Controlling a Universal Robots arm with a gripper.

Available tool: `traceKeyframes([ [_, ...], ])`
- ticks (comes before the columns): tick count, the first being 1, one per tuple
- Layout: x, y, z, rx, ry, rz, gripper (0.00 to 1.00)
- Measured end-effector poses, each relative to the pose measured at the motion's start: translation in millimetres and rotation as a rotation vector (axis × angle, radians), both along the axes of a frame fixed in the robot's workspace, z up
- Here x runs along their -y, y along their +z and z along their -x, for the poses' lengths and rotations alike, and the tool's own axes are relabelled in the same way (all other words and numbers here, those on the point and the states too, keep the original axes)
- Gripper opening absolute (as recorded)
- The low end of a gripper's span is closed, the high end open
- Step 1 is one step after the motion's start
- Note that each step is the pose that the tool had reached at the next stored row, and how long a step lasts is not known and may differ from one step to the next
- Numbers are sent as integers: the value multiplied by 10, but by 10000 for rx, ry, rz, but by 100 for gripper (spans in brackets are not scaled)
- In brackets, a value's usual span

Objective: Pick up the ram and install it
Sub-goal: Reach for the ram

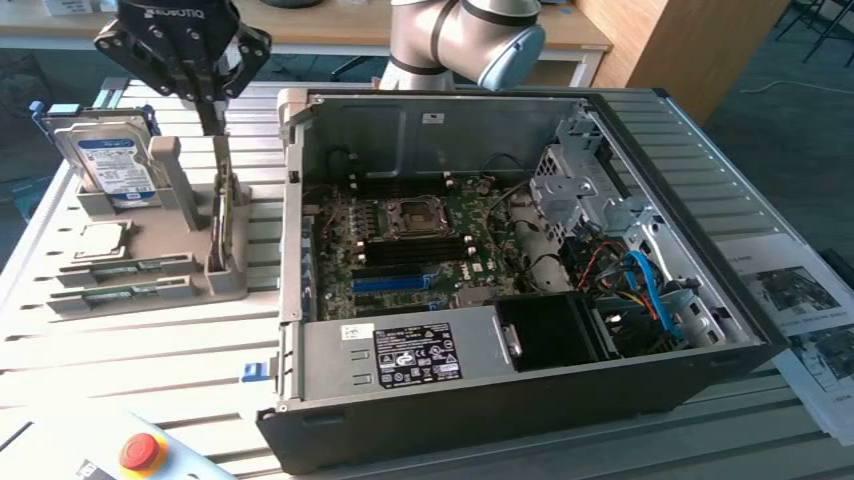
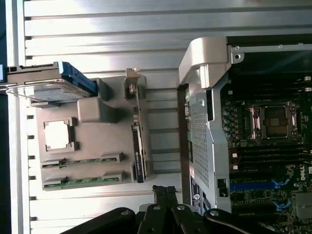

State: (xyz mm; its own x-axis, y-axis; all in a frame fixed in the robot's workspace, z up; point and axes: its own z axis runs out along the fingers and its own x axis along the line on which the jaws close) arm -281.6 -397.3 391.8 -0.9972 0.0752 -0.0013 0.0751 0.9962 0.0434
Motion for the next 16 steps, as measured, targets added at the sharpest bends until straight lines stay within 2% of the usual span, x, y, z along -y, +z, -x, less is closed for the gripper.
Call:
traceKeyframes([
  [16, -10, -3, 485, -64, 0, 0, 10],
])
